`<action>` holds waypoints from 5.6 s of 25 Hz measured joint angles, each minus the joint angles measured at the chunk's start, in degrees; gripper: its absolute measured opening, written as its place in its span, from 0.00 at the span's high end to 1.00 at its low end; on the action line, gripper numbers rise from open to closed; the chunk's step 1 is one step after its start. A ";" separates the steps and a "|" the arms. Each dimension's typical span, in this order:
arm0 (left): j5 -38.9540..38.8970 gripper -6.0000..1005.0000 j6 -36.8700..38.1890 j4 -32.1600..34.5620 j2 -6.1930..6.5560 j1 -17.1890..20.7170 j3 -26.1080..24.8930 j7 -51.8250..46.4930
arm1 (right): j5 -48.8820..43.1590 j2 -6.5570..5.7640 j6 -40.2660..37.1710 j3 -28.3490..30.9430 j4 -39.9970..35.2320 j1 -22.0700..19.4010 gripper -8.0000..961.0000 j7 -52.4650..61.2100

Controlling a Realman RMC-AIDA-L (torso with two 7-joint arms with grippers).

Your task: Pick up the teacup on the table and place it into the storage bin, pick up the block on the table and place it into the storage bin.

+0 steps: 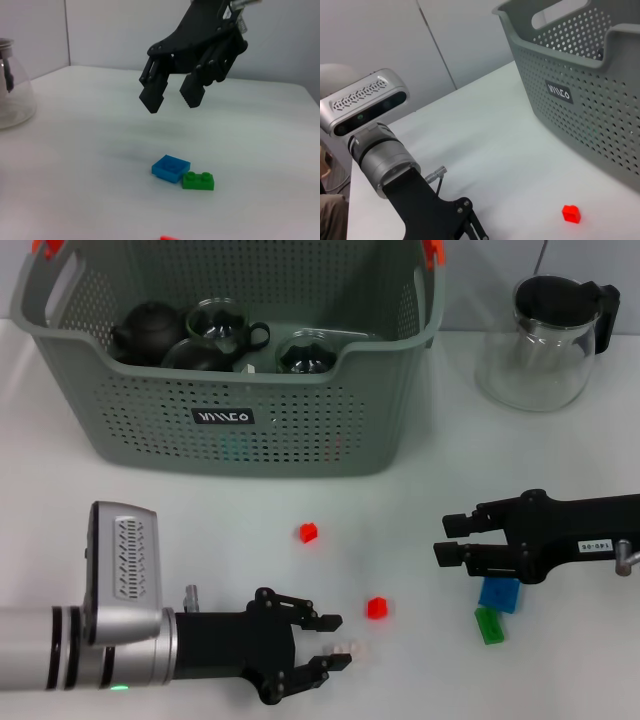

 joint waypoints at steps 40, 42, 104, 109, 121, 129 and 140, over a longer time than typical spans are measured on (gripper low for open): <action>-0.45 0.80 17.00 11.27 0.91 1.44 -9.31 -12.39 | -0.02 -0.41 0.00 0.01 0.61 0.14 0.51 0.15; -1.59 0.80 23.49 16.35 1.09 1.43 -15.52 -16.67 | -0.01 -0.42 0.00 0.01 0.61 0.21 0.51 0.06; -4.65 0.53 -9.42 0.68 0.05 -3.89 -7.72 -6.35 | -0.03 -0.07 1.24 0.09 0.61 0.61 0.51 0.41; -4.80 0.56 -14.78 -2.23 0.00 -6.65 -7.57 -6.32 | 0.00 -0.07 1.15 0.09 0.61 0.76 0.51 0.44; -4.90 0.59 -19.95 -5.71 0.00 -8.29 -7.45 -4.06 | -0.01 -0.07 1.29 0.18 0.61 0.69 0.51 0.44; -4.85 0.59 -21.56 -6.25 0.00 -8.68 -6.87 -3.90 | -0.01 -0.08 1.38 0.18 0.61 0.30 0.51 0.40; -4.54 0.77 -21.24 -7.34 0.18 -9.46 -6.14 -4.53 | -0.01 -0.08 1.35 0.44 0.61 0.24 0.51 0.40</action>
